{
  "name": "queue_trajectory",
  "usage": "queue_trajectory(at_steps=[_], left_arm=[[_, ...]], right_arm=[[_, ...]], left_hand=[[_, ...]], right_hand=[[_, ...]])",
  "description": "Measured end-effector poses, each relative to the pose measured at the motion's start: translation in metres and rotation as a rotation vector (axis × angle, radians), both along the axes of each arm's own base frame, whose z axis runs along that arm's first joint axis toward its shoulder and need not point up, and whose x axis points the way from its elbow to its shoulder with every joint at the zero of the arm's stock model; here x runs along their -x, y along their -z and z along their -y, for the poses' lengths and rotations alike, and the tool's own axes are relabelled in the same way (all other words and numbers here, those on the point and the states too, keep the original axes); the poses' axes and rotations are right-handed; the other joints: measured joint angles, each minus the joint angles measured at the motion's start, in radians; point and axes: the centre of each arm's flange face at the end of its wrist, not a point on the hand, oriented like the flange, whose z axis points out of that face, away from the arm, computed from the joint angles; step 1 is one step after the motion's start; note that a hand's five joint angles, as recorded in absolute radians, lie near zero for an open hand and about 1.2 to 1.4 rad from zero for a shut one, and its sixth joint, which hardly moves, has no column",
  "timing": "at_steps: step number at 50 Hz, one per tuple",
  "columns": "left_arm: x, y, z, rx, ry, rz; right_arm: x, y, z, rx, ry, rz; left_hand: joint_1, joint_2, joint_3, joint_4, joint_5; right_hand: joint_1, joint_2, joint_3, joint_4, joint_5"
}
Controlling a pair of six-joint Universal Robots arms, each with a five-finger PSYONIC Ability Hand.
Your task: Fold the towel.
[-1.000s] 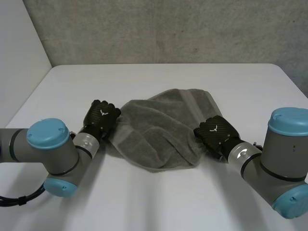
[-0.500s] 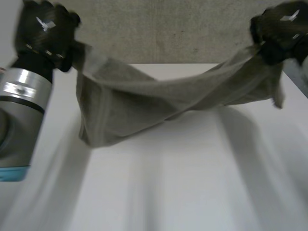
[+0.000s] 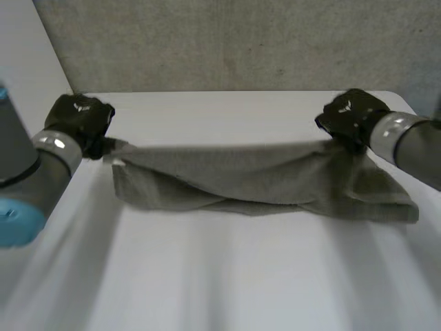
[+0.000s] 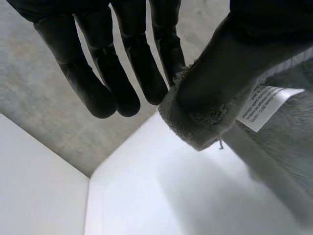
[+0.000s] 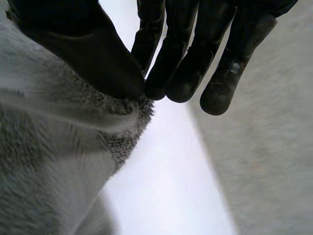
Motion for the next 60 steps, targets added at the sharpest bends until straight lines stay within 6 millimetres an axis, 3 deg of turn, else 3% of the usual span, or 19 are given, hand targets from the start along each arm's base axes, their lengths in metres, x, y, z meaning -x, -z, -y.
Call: queue_trajectory(at_steps=[5, 8, 12, 15, 17, 20, 23, 29, 32, 36, 40, 42, 46, 52, 60], left_arm=[[0.012, -0.039, 0.043, 0.17, -0.039, -0.074], [0.015, -0.088, 0.063, 0.364, -0.096, -0.196], [0.01, -0.146, 0.071, 0.601, -0.167, -0.392], [0.006, -0.167, 0.069, 0.7, -0.19, -0.49], [0.005, -0.168, 0.068, 0.713, -0.195, -0.513], [0.005, -0.155, 0.068, 0.686, -0.198, -0.513], [0.005, -0.127, 0.067, 0.608, -0.191, -0.476], [0.0, -0.032, 0.056, 0.345, -0.164, -0.345], [-0.008, 0.004, 0.048, 0.255, -0.17, -0.303], [-0.022, 0.044, 0.032, 0.165, -0.195, -0.26], [-0.034, 0.071, 0.017, 0.109, -0.215, -0.233], [-0.038, 0.082, 0.009, 0.085, -0.221, -0.222], [-0.044, 0.091, 0.004, 0.062, -0.228, -0.213], [-0.05, 0.091, 0.004, 0.059, -0.241, -0.212], [-0.051, 0.088, 0.004, 0.067, -0.243, -0.222]], right_arm=[[-0.022, -0.026, 0.032, 0.323, 0.016, 0.102], [-0.033, -0.06, 0.043, 0.599, 0.017, 0.211], [-0.04, -0.101, 0.035, 0.886, 0.001, 0.333], [-0.04, -0.112, 0.024, 0.962, -0.019, 0.367], [-0.04, -0.109, 0.021, 0.951, -0.031, 0.363], [-0.04, -0.094, 0.018, 0.874, -0.05, 0.335], [-0.041, -0.07, 0.017, 0.751, -0.07, 0.29], [-0.044, -0.001, 0.01, 0.419, -0.161, 0.177], [-0.045, 0.025, 0.004, 0.301, -0.206, 0.147], [-0.045, 0.06, -0.006, 0.155, -0.257, 0.119], [-0.043, 0.093, -0.017, 0.035, -0.281, 0.094], [-0.041, 0.109, -0.022, -0.016, -0.285, 0.078], [-0.039, 0.122, -0.026, -0.056, -0.277, 0.067], [-0.035, 0.125, -0.025, -0.077, -0.24, 0.075], [-0.024, 0.123, -0.016, -0.118, -0.09, 0.139]], left_hand=[[0.0, 0.0, 0.001, 0.0, 0.0], [0.0, 0.004, 0.002, 0.006, 0.0], [0.0, 0.006, 0.002, 0.008, 0.0], [0.0, 0.006, 0.002, 0.008, 0.0], [0.0, 0.006, 0.002, 0.008, 0.0], [0.0, 0.006, 0.002, 0.008, 0.0], [0.0, 0.006, 0.002, 0.008, 0.0], [0.0, 0.006, 0.002, 0.008, 0.0], [0.0, 0.006, 0.002, 0.008, 0.0], [0.0, 0.006, 0.002, 0.008, 0.0], [0.0, 0.006, 0.002, 0.008, 0.0], [0.0, 0.006, 0.003, 0.008, 0.0], [0.0, 0.006, 0.003, 0.008, 0.0], [0.0, 0.006, 0.003, 0.008, 0.0], [0.0, 0.006, 0.003, 0.008, 0.0]], right_hand=[[0.0, 0.0, 0.0, 0.0, 0.0], [0.0, 0.0, 0.0, 0.0, 0.0], [0.0, 0.0, 0.0, 0.0, 0.0], [0.0, 0.0, 0.0, 0.0, 0.0], [0.0, 0.0, 0.0, 0.0, 0.0], [0.0, 0.0, 0.0, 0.0, 0.0], [0.0, 0.0, 0.0, 0.0, 0.0], [0.0, 0.0, 0.0, 0.0, 0.0], [0.0, 0.0, 0.0, 0.0, 0.0], [0.0, 0.0, 0.0, 0.0, 0.0], [0.0, 0.0, 0.0, 0.0, 0.0], [0.0, 0.0, 0.0, 0.0, 0.0], [-0.027, -0.031, -0.025, -0.024, -0.026], [-0.527, -0.511, -0.529, -0.527, -0.543], [-0.677, -0.669, -0.695, -0.695, -0.72]])
